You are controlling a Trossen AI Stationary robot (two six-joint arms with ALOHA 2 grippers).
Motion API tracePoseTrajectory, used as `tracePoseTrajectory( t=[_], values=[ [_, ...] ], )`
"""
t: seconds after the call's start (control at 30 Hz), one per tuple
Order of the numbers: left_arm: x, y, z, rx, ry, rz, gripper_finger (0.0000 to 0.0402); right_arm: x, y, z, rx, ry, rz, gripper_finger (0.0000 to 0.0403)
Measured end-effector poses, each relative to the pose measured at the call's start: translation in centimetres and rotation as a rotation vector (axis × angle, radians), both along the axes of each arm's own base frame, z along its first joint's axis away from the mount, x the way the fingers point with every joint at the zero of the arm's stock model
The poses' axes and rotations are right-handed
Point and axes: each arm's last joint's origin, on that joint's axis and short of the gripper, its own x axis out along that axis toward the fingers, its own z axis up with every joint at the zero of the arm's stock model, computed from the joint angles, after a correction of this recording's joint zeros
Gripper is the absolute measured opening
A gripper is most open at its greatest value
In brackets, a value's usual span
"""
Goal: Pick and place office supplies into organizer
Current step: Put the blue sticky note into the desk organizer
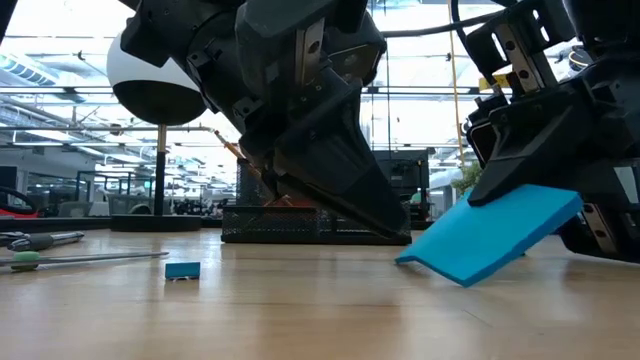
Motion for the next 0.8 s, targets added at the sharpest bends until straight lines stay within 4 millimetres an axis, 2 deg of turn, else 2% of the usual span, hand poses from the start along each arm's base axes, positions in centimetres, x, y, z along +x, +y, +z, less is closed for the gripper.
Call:
tracePoseTrajectory(
  t=[0.3,0.5,0.8],
  values=[
    [-0.3,-0.4,0.6,-0.148,0.054,-0.050,0.0047,0.0,0.1,0.1,0.013,-0.005,0.010,0.0004],
    [-1.3,-0.2,3.9,-0.203,0.061,-0.082,0.0047,0.2,0.2,0.4,0.007,-0.044,0.024,0.0003],
    [-4.6,1.2,10.1,-0.110,0.058,-0.102,0.0047,0.3,0.1,0.9,-0.003,-0.080,0.034,0.0001]
  ],
)
